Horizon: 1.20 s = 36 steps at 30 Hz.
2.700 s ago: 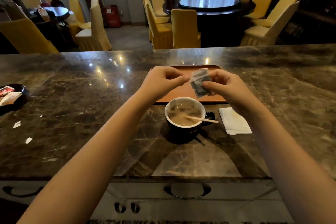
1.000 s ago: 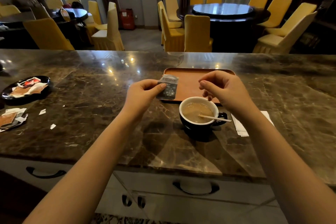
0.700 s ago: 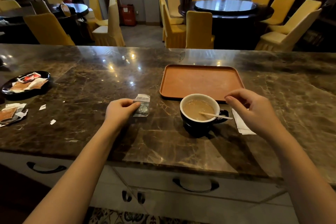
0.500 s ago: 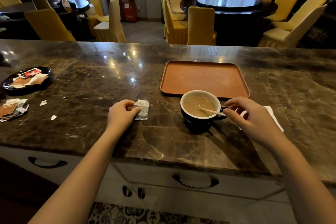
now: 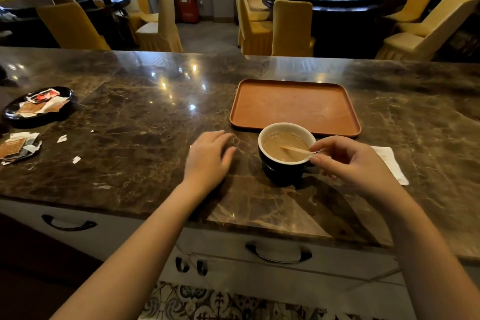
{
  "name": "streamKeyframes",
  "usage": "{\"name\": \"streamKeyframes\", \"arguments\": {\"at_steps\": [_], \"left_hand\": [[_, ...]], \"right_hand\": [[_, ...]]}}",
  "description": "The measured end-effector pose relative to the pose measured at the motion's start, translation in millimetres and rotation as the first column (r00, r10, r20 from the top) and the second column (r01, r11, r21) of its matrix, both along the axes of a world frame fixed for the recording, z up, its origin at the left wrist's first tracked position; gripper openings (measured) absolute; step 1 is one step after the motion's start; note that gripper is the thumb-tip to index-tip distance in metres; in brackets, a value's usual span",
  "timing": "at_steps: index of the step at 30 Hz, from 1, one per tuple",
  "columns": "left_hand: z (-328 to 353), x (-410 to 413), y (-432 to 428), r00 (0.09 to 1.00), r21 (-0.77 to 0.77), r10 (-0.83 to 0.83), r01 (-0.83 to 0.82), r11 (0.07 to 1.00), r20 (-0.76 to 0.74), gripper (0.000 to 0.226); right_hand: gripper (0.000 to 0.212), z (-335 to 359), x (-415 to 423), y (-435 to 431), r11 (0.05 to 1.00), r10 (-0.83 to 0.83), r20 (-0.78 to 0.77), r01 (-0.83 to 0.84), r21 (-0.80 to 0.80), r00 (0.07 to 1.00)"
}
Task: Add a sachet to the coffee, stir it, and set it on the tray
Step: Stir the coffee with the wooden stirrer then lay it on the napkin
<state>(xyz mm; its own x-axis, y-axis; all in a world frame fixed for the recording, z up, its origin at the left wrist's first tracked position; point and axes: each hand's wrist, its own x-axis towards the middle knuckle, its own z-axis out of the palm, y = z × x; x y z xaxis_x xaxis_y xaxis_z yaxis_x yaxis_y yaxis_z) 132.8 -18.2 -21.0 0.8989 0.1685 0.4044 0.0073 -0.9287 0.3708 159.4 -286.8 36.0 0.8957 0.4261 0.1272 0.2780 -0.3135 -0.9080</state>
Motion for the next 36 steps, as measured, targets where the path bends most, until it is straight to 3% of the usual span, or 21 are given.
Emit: {"name": "streamKeyframes", "arguments": {"at_steps": [4, 9, 14, 21, 28, 36], "left_hand": [[-6.8, 15.6, -20.1, 0.965, 0.026, -0.143, 0.152, 0.988, -0.221, 0.051], [-19.8, 23.2, -24.9, 0.917, 0.103, -0.138, 0.188, 0.977, -0.374, 0.055], [-27.1, 22.4, -24.7, 0.922, 0.153, -0.11, 0.177, 0.972, -0.37, 0.057], [-29.3, 20.6, -25.1, 0.923, 0.171, -0.087, 0.161, 0.972, -0.376, 0.063], [-30.4, 19.2, -26.6, 0.931, 0.169, -0.074, 0.142, 0.975, -0.357, 0.061], [-27.0, 19.0, -27.1, 0.921, 0.18, -0.072, 0.15, 0.972, -0.382, 0.062]], "right_hand": [[0.012, 1.0, 4.9, 8.0, 0.996, -0.055, 0.029, 0.053, 0.07, 0.998], [0.018, 4.2, 6.4, 22.0, 0.996, -0.059, 0.124, 0.05, 0.072, 0.99], [0.021, 7.4, 8.7, 16.2, 0.999, -0.004, 0.258, 0.014, -0.037, 0.966], [0.016, 3.1, 27.9, 13.7, 0.978, -0.136, 0.462, 0.192, -0.077, 0.876], [0.026, -12.8, 24.2, 28.6, 0.991, -0.134, 0.362, 0.126, 0.047, 0.922], [0.024, 0.3, 25.0, 13.1, 0.993, -0.119, 0.332, 0.115, 0.032, 0.936]]}}
